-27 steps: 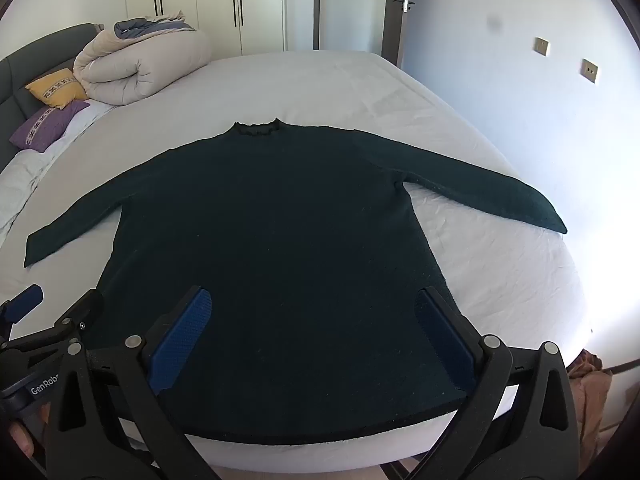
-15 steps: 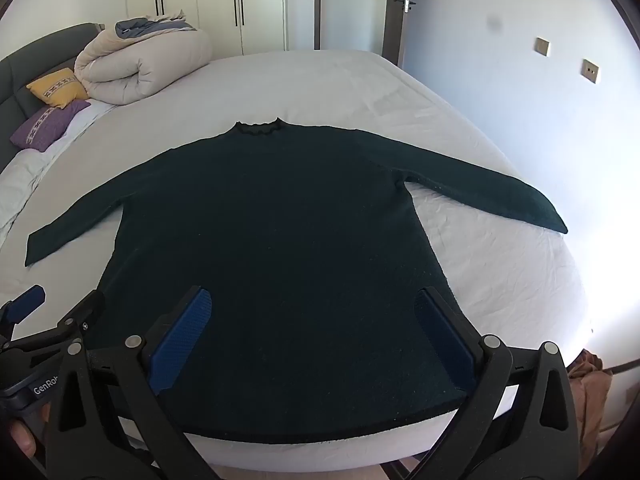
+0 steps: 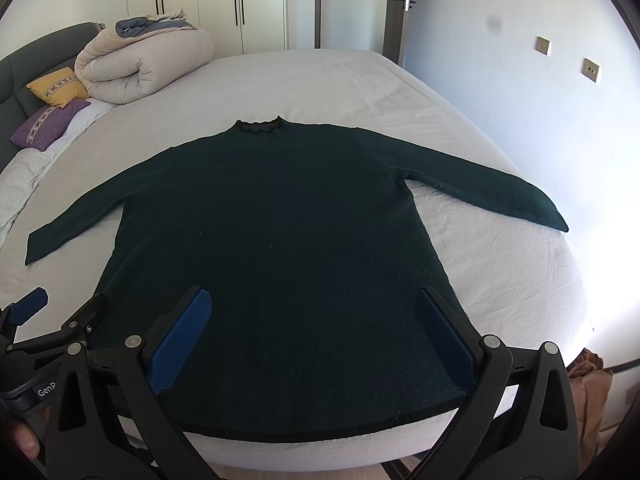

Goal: Fold small clothes

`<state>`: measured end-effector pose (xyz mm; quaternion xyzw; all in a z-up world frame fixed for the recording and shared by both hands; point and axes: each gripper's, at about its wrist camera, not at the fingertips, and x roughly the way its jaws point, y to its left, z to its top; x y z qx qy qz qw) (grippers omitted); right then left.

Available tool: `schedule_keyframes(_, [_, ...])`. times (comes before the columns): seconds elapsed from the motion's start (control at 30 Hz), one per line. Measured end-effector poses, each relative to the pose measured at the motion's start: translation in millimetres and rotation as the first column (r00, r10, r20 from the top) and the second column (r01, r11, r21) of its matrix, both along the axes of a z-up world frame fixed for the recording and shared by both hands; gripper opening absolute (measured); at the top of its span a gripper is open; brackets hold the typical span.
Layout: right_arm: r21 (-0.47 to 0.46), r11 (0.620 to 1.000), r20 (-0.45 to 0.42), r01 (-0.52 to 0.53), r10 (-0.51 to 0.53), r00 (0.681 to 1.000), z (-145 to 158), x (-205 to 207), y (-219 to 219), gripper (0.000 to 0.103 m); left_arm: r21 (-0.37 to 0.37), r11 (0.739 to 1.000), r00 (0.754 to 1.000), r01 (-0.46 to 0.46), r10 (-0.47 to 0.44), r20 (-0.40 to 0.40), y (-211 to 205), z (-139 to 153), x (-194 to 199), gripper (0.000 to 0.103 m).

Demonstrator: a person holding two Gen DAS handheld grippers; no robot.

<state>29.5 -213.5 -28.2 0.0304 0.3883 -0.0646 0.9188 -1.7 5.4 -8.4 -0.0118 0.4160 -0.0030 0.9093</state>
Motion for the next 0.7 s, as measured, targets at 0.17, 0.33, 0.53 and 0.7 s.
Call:
schedule_keyframes(0.17, [0.001, 1.000, -0.002, -0.002, 0.002, 1.000, 0.2, 0.2, -0.2, 0.103, 0.001, 1.000, 1.000, -0.001, 0.001, -0.001, -0.6, -0.6, 0.8, 0.103])
schedule_keyframes(0.33, [0.001, 1.000, -0.001, -0.002, 0.002, 1.000, -0.4, 0.3, -0.4, 0.103, 0.001, 1.000, 1.000, 0.000, 0.000, -0.003, -0.4, -2.1, 0.1, 0.103])
schedule_keyframes(0.53, [0.001, 1.000, -0.001, -0.002, 0.002, 1.000, -1.1, 0.1, -0.1, 0.103, 0.000, 1.000, 1.000, 0.000, 0.000, -0.003, 0.2, -2.2, -0.3, 0.103])
schedule_keyframes(0.7, [0.002, 1.000, -0.002, -0.002, 0.002, 1.000, -2.9, -0.3, 0.1, 0.103, 0.001, 1.000, 1.000, 0.000, 0.000, -0.004, 0.4, -2.0, -0.1, 0.103])
